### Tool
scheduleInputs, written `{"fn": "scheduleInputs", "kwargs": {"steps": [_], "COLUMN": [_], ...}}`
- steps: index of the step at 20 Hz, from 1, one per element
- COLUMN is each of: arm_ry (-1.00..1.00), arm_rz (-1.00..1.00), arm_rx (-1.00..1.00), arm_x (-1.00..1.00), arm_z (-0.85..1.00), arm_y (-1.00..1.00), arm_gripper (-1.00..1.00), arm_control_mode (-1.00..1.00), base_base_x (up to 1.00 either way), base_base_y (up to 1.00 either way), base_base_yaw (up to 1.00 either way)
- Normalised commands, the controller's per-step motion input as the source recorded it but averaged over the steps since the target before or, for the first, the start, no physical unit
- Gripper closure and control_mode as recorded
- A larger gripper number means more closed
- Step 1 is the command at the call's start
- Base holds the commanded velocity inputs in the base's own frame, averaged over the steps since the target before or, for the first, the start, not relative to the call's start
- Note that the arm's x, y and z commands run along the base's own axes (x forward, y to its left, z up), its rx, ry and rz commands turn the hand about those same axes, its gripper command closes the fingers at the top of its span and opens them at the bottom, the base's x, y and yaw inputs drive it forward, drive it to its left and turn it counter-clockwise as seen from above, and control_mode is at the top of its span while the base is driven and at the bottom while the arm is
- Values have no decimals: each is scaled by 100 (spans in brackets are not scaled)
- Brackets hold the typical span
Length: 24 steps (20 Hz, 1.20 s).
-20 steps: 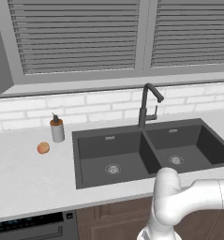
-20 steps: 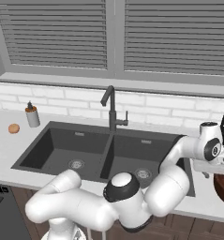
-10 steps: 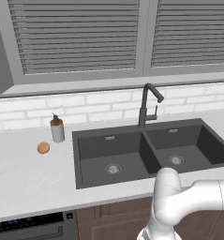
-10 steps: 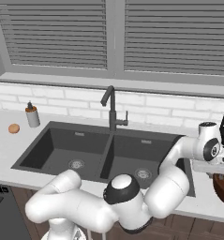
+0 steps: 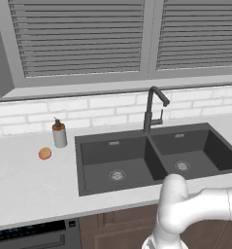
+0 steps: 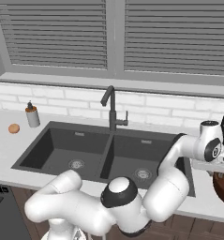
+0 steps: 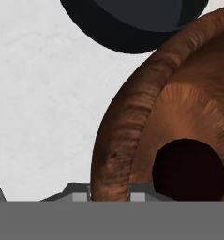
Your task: Pick the avocado from the sink and place it in the bowl. Then pick the bowl and place it in the microwave. Then close the microwave door and press the start button.
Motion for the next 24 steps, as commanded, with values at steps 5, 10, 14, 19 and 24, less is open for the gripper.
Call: {"fn": "scheduleInputs", "kwargs": {"steps": [5, 10, 14, 19, 24], "arm_ry": [-14, 2, 10, 11, 1], "arm_rz": [27, 34, 44, 56, 51], "arm_rx": [-3, -16, -15, 4, 6], "arm_x": [-32, -41, -43, -27, -34], "arm_z": [52, 68, 81, 88, 94], "arm_y": [52, 62, 67, 67, 67], "arm_gripper": [100, 100, 100, 100, 100], "arm_control_mode": [-100, -100, -100, -100, -100], "base_base_x": [0, 0, 0, 0, 0], "base_base_y": [0, 0, 0, 0, 0], "base_base_yaw": [0, 0, 0, 0, 0]}}
